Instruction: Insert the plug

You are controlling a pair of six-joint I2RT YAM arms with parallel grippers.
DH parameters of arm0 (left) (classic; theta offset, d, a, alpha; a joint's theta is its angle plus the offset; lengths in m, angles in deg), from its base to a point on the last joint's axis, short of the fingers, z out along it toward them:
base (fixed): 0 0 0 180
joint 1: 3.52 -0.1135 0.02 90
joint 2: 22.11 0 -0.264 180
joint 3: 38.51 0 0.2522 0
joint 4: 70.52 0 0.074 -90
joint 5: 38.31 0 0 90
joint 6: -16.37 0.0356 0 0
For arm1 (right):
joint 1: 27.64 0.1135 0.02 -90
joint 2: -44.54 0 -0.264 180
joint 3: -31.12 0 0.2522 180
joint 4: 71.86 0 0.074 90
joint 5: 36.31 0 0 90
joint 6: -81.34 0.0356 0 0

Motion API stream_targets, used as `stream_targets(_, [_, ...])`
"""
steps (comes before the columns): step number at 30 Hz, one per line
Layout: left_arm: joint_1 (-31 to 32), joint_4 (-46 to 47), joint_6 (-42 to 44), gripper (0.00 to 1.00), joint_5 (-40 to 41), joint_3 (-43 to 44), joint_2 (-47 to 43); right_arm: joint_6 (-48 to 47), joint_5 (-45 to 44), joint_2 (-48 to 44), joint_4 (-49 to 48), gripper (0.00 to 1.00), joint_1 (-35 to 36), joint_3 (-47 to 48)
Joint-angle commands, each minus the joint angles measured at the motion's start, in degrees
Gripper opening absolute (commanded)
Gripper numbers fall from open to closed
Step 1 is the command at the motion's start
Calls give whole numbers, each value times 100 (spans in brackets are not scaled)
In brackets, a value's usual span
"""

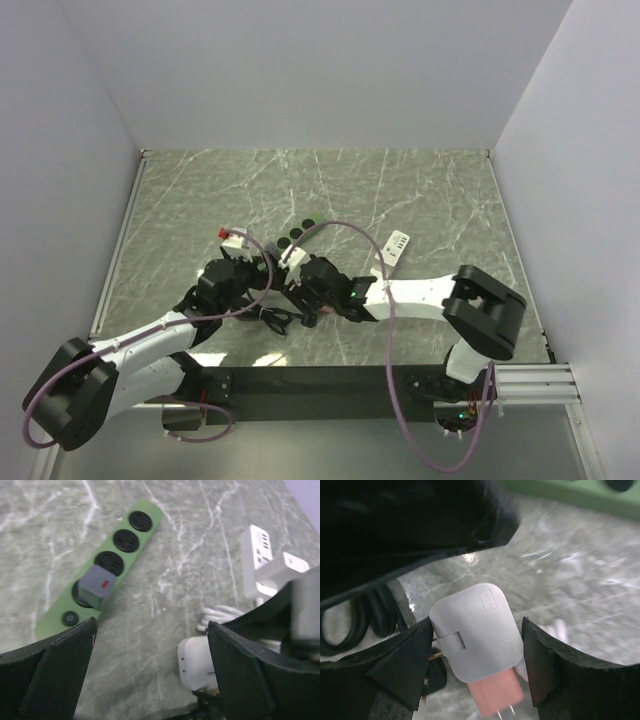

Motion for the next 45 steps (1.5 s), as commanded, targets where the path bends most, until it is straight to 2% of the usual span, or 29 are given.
stream_targets(1, [-9, 464, 64, 98, -857, 105, 211, -398, -248, -796, -271, 34, -32, -13])
stream_targets(6, [-9, 815, -93, 98, -1742, 27, 230, -574, -222, -1463, -244, 33, -24, -110])
stream_targets(12, [-9, 1334, -287, 99, -2500, -131, 98, -601, -143, -1825, -358, 33, -15, -338])
stream_targets(22, [-9, 1826, -533, 98, -3160, -61, 730, -733, -161, -2361, -692, 33, 187, -725])
stream_targets(29, [-9, 2459, -920, 94, -3906, -96, 923, -900, -64, -2546, -868, 33, 310, -839])
stream_targets(32, [8, 2845, -1166, 83, -4188, -96, 1108, -988, -107, -2520, -947, 33, 389, -839])
stream_targets(33, [17, 3020, -1271, 77, -4345, -96, 1221, -1023, -212, -2502, -965, 33, 416, -831])
stream_targets(38, [114, 3084, -1342, 54, -4575, -17, 1459, -1119, -371, -2519, -1053, 33, 451, -848])
stream_targets(39, [131, 3075, -1325, 47, -4628, 18, 1503, -1128, -380, -2537, -1070, 33, 451, -865])
stream_targets(41, [158, 3110, -1325, 38, -4681, 44, 1609, -1155, -423, -2563, -1070, 34, 451, -857])
stream_targets(42, [167, 3136, -1342, 29, -4707, 53, 1644, -1163, -433, -2572, -1062, 34, 451, -857])
stream_targets(44, [184, 3198, -1351, 21, -4804, 71, 1706, -1199, -485, -2599, -1053, 36, 451, -857])
stream_targets(45, [184, 3268, -1377, 10, -4821, 62, 1715, -1207, -512, -2616, -1027, 36, 451, -848])
